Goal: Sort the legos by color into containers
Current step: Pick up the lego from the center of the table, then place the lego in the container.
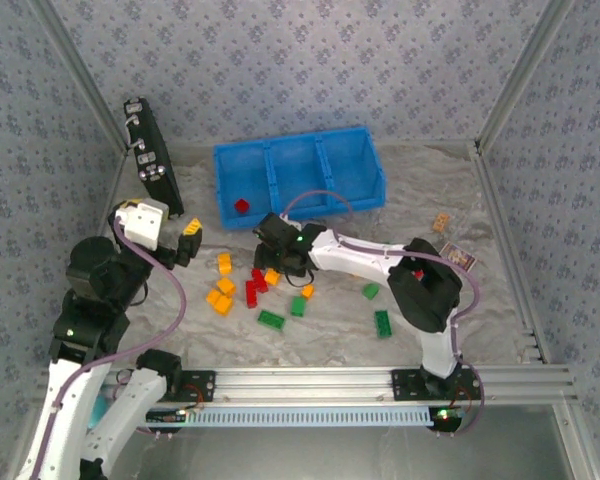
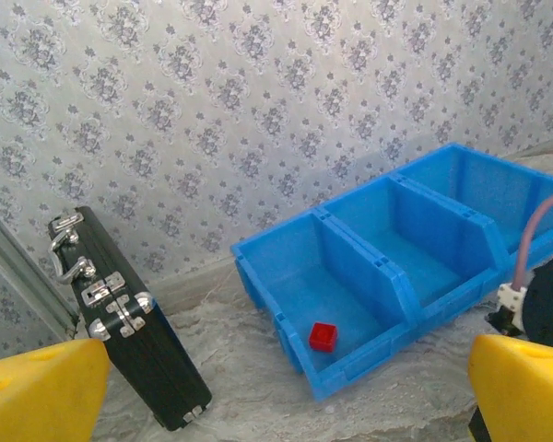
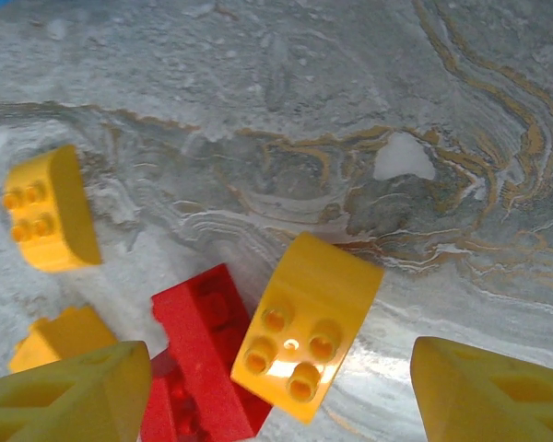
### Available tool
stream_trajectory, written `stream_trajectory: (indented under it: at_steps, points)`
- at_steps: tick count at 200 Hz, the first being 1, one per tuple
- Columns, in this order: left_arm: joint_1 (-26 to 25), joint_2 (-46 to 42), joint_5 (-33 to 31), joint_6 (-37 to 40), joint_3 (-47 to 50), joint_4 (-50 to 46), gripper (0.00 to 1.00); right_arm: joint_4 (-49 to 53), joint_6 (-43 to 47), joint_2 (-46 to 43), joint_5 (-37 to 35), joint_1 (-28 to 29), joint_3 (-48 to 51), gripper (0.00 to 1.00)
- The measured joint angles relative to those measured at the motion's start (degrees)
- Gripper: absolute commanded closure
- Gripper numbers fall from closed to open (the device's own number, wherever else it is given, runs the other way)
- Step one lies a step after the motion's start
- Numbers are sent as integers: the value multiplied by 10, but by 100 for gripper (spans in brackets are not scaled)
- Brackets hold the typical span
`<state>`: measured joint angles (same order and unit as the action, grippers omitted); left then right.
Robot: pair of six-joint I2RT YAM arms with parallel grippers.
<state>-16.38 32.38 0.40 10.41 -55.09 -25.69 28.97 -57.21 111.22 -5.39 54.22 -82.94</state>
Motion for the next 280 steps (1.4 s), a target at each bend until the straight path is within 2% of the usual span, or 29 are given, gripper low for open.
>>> stream_trajectory:
  at_steps: [21,50,71,94,131,154,181,225,253,280]
  points:
    - [-3,-6,2,0,12,7,0,26,-3,24,0,-1,-20,23]
    - [-7,-9,-16,0,29,16,0,49,-3,46,-2,-1,-27,30]
    - [-10,-9,-33,0,37,28,0,56,-2,56,-2,-2,-27,39]
    - [-10,-7,-35,0,42,32,0,58,11,63,0,-7,-27,57]
    - [-10,45,-62,-32,15,-21,2,64,37,61,0,-21,-27,69]
    - [-9,104,-81,-83,-11,-74,4,78,75,42,-2,-34,-19,71]
    - [-2,139,-80,-157,9,-107,4,112,151,-29,-8,-68,-12,71]
    - [19,174,-59,-271,53,-130,6,141,297,-155,-39,-177,-37,71]
    - [21,218,-43,-321,72,-128,9,109,363,-166,-66,-240,-39,71]
    - [21,264,-31,-357,85,-116,12,56,405,-126,-79,-280,-41,70]
